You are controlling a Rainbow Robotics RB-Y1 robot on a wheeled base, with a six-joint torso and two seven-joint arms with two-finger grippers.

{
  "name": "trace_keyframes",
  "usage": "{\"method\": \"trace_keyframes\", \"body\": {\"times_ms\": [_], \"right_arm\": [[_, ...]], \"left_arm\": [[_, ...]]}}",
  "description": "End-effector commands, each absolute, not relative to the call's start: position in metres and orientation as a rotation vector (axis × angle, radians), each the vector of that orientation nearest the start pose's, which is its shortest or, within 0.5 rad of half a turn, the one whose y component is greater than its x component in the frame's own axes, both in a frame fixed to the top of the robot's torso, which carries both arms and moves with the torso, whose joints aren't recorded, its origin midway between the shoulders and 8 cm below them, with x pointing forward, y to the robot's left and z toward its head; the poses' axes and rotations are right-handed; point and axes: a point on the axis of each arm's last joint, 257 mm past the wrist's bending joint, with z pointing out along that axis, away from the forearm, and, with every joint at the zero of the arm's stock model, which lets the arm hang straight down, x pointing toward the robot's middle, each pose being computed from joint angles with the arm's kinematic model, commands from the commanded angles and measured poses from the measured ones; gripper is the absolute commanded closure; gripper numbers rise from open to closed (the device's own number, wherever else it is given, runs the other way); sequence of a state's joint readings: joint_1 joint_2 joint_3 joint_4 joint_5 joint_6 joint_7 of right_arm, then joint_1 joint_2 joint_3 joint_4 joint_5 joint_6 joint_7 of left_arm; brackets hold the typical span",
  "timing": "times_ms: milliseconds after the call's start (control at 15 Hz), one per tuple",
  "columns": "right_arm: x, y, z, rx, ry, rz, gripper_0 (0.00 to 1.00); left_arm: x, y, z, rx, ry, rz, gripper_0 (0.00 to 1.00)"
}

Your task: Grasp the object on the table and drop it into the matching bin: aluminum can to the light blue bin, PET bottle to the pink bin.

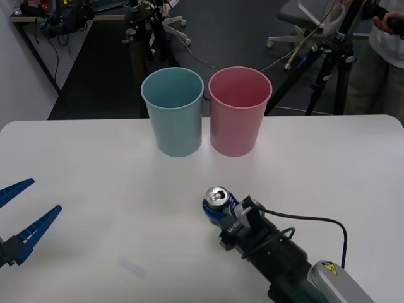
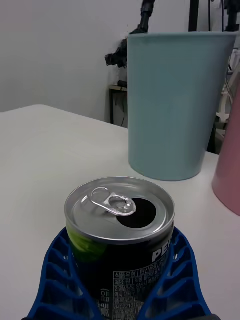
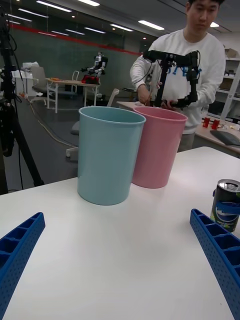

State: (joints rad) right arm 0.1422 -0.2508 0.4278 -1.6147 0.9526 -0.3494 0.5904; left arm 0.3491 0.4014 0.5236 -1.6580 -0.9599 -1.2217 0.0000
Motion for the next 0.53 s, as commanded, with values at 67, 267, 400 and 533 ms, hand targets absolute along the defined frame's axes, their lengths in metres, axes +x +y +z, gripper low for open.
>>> {"method": "trace_keyframes", "body": {"times_ms": [67,267,400,533], "right_arm": [[0.415,-0.020,-0.244,-0.604,1.451,0.501,1.00],[0.407,-0.016,-0.209,-0.581,1.425,0.543,1.00],[0.404,-0.018,-0.184,-0.567,1.409,0.532,1.00],[0.402,-0.020,-0.156,-0.547,1.374,0.555,1.00]], "left_arm": [[0.342,0.330,-0.169,0.465,1.441,-0.567,0.00],[0.342,0.330,-0.169,0.465,1.441,-0.567,0.00],[0.342,0.330,-0.169,0.465,1.441,-0.567,0.00],[0.342,0.330,-0.169,0.465,1.441,-0.567,0.00]]}}
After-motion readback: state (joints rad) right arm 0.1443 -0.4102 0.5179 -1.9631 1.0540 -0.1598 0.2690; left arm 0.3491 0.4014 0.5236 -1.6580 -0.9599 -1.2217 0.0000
